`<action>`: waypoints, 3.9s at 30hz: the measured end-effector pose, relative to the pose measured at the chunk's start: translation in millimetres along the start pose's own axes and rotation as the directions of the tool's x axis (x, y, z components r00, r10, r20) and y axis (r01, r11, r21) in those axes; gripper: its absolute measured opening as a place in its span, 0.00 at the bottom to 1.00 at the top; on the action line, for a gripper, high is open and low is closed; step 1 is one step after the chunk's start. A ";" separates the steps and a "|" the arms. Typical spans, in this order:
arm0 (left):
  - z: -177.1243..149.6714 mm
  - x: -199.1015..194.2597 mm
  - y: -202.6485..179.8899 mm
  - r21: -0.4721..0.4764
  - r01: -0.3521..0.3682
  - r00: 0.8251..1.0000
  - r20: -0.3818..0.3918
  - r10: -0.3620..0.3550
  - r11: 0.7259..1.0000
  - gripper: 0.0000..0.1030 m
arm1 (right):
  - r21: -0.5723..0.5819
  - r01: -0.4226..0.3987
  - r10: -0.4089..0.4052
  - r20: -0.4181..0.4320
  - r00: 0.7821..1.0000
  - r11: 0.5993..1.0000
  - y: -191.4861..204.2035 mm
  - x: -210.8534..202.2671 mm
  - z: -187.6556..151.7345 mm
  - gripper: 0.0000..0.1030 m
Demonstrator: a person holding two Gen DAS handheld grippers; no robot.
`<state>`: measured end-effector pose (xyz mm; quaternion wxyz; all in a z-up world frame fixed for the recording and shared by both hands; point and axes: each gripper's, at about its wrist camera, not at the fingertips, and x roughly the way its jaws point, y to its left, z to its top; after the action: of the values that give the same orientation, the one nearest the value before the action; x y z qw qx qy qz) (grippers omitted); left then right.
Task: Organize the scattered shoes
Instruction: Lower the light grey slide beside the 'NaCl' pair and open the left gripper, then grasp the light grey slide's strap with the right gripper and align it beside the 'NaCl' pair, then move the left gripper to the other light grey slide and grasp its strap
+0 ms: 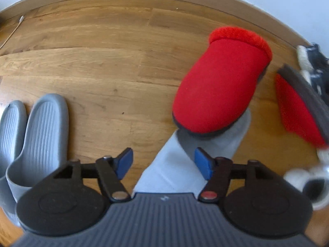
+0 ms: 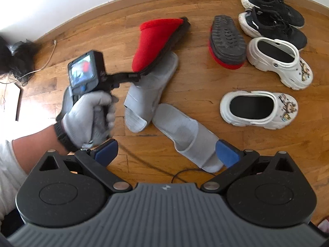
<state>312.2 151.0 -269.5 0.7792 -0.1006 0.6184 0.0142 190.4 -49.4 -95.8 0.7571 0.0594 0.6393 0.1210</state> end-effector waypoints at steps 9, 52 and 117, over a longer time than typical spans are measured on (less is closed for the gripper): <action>-39.7 -26.2 57.6 0.040 0.057 0.994 0.094 -0.060 0.998 0.69 | -0.587 0.050 0.062 0.169 0.984 0.808 76.2 45.2 -36.5 0.99; -131.8 -31.2 209.8 -0.186 -0.107 0.994 -0.046 0.101 0.977 0.73 | -0.990 0.066 -0.100 0.053 0.994 0.124 170.0 296.8 -91.5 0.73; -104.6 -57.0 -37.4 0.823 -0.138 0.946 0.274 -0.172 0.551 0.79 | -0.457 0.517 -0.261 0.512 0.818 0.724 38.0 -60.4 -116.5 0.99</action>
<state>203.8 101.9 -231.7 0.8233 0.2783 0.4134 -0.2717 62.6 -36.0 -49.4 0.8635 -0.2877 0.3941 0.1279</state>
